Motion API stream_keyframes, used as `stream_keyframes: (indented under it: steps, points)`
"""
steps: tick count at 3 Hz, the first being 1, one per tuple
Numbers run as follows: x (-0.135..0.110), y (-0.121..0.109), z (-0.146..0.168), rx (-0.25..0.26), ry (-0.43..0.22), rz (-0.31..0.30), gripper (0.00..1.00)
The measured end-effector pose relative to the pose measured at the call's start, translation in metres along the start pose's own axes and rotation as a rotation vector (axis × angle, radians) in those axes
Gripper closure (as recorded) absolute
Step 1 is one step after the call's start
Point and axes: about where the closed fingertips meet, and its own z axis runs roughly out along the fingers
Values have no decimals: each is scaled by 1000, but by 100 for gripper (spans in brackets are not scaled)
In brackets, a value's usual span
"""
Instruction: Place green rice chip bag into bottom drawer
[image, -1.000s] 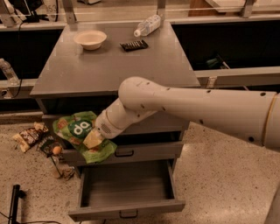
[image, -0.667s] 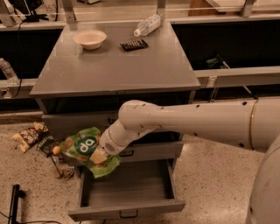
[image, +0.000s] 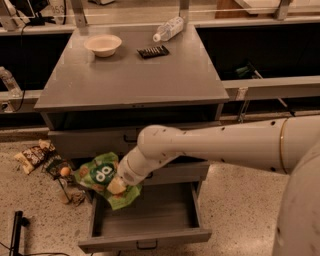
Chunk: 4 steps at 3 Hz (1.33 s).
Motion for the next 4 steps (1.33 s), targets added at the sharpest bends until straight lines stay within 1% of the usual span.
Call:
stream_keyframes:
  steps: [1, 2, 3, 4]
  points:
    - [56, -9, 43, 17, 28, -54, 100]
    - [102, -28, 83, 35, 57, -184, 100]
    - [106, -29, 88, 24, 48, -175, 100]
    - [104, -50, 94, 45, -16, -209, 100]
